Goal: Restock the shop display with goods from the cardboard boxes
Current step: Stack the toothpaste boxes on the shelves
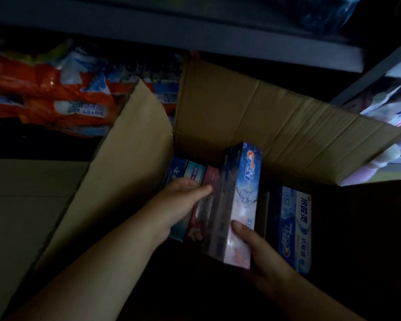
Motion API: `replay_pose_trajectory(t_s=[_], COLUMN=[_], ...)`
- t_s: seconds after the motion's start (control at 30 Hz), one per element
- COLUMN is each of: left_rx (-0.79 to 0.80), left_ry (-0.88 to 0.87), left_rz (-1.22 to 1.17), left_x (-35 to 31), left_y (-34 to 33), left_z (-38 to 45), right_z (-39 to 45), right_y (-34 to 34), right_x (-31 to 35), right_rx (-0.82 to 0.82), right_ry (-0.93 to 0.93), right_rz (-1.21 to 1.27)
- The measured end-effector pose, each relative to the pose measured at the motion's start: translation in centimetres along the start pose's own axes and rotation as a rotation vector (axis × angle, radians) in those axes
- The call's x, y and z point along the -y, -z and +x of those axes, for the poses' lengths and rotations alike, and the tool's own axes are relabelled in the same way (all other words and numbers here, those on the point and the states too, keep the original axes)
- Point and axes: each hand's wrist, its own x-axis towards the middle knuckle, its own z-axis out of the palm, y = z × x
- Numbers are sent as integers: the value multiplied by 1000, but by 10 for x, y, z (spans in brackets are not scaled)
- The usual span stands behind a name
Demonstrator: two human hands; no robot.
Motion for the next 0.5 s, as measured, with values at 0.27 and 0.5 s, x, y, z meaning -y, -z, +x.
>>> replay_pose_trajectory(t_s=[0.27,0.5], left_rx=[342,153], left_ry=[185,0], left_rz=[-292,-471], left_x=[-54,-139], left_y=[5,48], left_z=[-63,-191], right_z=[-78,-204], right_y=[-99,-207], right_x=[46,91], right_rx=[48,-37], right_ry=[213,316], right_rz=[-70,-318])
